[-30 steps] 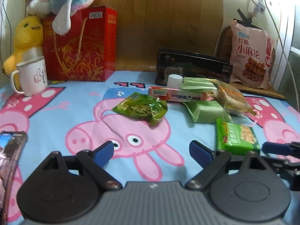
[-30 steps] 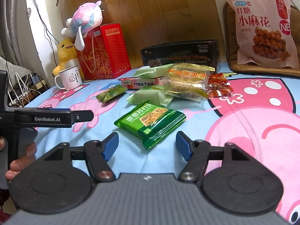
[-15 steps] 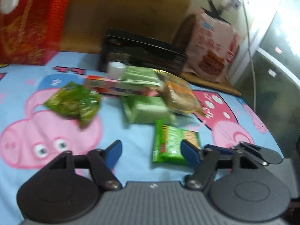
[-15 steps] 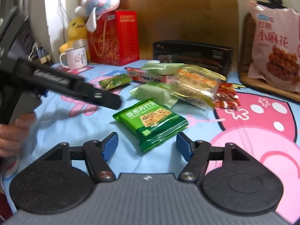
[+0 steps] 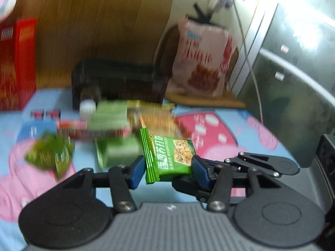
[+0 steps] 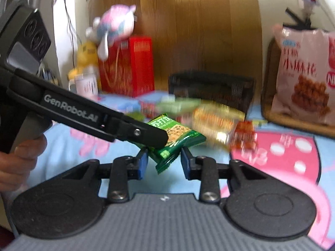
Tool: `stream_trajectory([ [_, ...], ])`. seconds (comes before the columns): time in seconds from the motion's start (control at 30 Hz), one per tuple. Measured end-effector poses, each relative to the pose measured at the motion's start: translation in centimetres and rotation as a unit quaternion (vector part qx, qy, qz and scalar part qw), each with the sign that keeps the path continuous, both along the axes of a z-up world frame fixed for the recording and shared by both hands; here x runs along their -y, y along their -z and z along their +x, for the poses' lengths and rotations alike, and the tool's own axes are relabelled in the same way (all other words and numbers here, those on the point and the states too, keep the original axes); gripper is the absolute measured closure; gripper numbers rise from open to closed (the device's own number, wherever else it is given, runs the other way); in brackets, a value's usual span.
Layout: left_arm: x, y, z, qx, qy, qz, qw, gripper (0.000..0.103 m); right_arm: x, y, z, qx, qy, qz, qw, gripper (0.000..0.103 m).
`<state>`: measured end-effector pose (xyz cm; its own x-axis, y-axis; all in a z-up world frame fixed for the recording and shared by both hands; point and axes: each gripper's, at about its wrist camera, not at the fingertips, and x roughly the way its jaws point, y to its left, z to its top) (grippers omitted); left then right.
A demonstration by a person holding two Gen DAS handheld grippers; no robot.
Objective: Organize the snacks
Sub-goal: 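Carry the green packet into the black tin box and open the left tool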
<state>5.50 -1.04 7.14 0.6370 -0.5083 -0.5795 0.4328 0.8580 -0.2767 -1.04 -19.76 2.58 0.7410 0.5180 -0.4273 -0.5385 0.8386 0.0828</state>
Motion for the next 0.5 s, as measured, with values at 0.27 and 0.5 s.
stream_trajectory([
  [0.27, 1.9, -3.6, 9.3, 0.047, -0.041, 0.014, 0.9980, 0.054, -1.0, -3.3, 9.7, 0.050, 0.014, 0.003, 0.999, 0.067],
  [0.5, 3.7, -1.6, 18.0, 0.027, -0.102, 0.035, 0.9938, 0.038, -3.8, -1.9, 16.1, 0.084, 0.074, -0.060, 0.992, 0.065],
])
